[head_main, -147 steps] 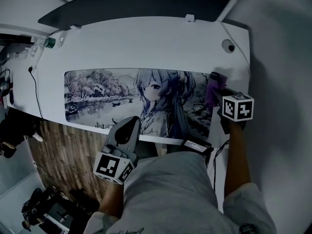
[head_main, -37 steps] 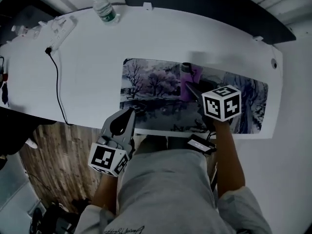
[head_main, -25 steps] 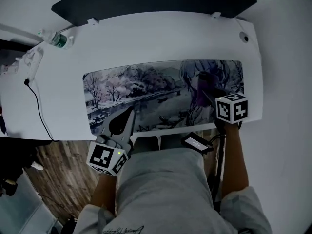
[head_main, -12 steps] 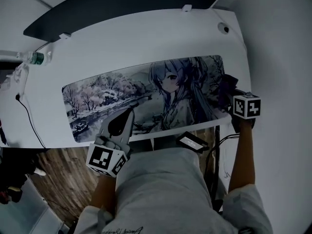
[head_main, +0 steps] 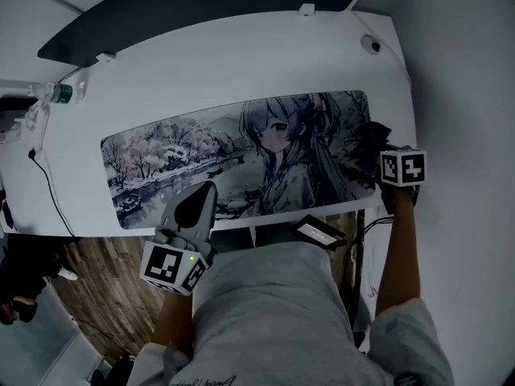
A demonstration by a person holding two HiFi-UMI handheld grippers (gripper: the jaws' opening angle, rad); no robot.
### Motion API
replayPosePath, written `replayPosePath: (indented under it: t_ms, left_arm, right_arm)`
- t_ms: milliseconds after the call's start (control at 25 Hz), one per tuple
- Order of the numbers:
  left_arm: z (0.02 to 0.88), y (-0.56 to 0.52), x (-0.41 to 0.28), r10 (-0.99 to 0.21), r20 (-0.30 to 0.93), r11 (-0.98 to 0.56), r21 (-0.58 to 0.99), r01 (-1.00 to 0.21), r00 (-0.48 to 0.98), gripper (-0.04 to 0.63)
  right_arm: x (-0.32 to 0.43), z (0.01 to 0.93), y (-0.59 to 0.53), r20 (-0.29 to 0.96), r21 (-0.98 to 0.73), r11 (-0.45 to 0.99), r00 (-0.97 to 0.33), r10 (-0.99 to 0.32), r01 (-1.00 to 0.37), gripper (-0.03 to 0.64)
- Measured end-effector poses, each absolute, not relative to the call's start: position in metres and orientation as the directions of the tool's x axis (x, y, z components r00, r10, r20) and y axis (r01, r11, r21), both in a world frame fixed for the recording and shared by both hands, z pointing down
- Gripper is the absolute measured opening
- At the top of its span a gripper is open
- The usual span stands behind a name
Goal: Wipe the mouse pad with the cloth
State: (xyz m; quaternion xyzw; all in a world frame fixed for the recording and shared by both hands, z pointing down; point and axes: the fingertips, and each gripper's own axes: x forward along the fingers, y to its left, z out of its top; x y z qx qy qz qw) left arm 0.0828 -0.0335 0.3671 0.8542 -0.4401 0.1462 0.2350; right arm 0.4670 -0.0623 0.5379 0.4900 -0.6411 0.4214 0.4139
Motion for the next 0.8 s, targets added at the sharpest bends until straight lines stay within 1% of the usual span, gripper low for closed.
replayPosePath:
  t_ms: [200,400,600,800]
  left_arm:
    - [0.364,-0.026,0.080,-0.695,0.446,-0.499,0.266,-0.825,0.564,0.019]
    - [0.365,-0.018,0.064,-0.695,0.450,-0.493,0.270,-0.827,0.561,0.019]
    - [0.361,-0.012,0.031,-0.693,0.440,-0.500,0.278,-0.820,0.571,0.018]
    - [0.364,-0.009,-0.019,-0.693,0.446,-0.493,0.280,-0.824,0.566,0.018]
  right_arm:
    - [0.457,0.538,-0.063,0.933,-0.178,0.149,-0.215,-0.289,-0.973,0.087]
    - [0.427,0.537,-0.061,0.929,-0.199,0.159,-0.238,-0.285,-0.967,0.087]
    - [0.384,0.535,-0.056,0.922,-0.234,0.156,-0.269,-0.277,-0.960,0.087]
    - [0.334,0.533,-0.052,0.921,-0.243,0.160,-0.279,-0.270,-0.957,0.087]
